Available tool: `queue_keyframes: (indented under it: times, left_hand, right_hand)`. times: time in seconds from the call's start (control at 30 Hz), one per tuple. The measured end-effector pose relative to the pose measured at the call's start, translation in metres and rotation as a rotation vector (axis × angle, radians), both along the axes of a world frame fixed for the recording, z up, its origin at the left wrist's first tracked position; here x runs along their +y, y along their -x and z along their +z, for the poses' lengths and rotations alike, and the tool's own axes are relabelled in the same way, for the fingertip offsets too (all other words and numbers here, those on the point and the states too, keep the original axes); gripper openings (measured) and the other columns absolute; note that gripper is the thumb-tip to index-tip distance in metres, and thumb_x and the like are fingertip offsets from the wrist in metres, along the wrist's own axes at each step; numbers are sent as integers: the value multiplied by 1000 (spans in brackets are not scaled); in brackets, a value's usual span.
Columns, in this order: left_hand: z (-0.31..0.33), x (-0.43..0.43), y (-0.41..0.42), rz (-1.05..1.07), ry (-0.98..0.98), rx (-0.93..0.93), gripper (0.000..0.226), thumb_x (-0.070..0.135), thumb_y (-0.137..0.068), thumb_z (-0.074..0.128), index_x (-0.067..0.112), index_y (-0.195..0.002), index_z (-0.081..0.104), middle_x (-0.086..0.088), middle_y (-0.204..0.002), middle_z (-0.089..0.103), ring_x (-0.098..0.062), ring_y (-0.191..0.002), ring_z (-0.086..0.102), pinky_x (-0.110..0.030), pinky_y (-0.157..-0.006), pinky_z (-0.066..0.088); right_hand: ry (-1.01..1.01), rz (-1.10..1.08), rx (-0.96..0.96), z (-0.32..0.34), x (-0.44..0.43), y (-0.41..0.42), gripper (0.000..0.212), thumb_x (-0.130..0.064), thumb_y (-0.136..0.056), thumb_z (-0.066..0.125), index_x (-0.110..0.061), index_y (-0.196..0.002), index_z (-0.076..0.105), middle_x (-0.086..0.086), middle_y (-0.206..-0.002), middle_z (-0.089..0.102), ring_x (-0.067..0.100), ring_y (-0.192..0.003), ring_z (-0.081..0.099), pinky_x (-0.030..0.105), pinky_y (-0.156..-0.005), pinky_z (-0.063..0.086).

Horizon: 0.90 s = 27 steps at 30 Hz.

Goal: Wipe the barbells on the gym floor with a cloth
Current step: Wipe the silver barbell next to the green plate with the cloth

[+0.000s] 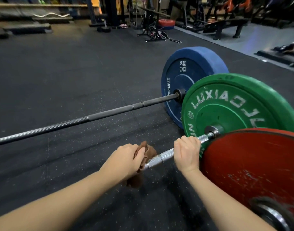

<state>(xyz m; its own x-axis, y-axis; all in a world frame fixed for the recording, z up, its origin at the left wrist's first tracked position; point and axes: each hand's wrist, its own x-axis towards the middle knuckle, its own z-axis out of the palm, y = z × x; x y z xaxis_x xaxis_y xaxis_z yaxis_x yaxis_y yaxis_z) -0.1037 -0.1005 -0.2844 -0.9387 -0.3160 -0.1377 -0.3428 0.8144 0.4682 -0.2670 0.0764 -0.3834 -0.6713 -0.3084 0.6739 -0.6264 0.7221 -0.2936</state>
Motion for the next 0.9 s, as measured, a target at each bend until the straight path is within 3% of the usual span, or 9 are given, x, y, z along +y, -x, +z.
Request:
queue_keyframes:
  times: [0.2,0.47,0.63,0.7,0.77,0.9]
  left_hand:
    - [-13,36,37,122,-128,-31,45,47,-109,29,17,-94,58,-4,-104,64,-28,-101,62,-42,-93,48]
    - [-19,81,95,71,-141,-1,48,42,-111,24,10,-118,59,-10,-121,58,-32,-112,59,-41,-98,42]
    - [-23,70,95,142,-346,58,50,45,-110,26,18,-93,64,-5,-107,68,-27,-104,61,-42,-97,46]
    - [-22,63,84,110,-337,62,46,46,-109,30,23,-85,61,-1,-99,66,-23,-97,61,-42,-93,47]
    - [-23,57,70,39,-247,61,39,45,-109,34,26,-81,55,2,-94,60,-18,-91,58,-40,-87,46]
    - [-18,43,50,-5,-235,123,34,41,-108,41,30,-77,51,6,-87,54,-7,-81,54,-23,-71,37]
  right_hand:
    - [-8,1,-10,-7,3,2,36,-17,-95,37,-18,-60,45,-3,-64,41,20,-66,36,40,-76,33]
    - [-33,68,15,-8,8,6,40,-19,-103,38,-20,-64,48,-3,-66,44,21,-66,42,42,-74,36]
    - [-72,127,-7,-4,15,4,42,-24,-106,31,-18,-71,53,-1,-73,46,23,-71,44,43,-77,38]
    - [-96,139,-19,-1,18,3,38,-25,-105,33,-17,-75,55,-1,-76,48,23,-73,45,43,-79,40]
    - [-93,115,-72,1,22,2,33,-29,-104,36,-17,-84,59,-3,-83,54,22,-81,50,44,-90,41]
    - [-89,-9,-177,-1,33,3,32,-42,-100,37,-21,-96,61,-7,-103,59,17,-106,54,48,-118,22]
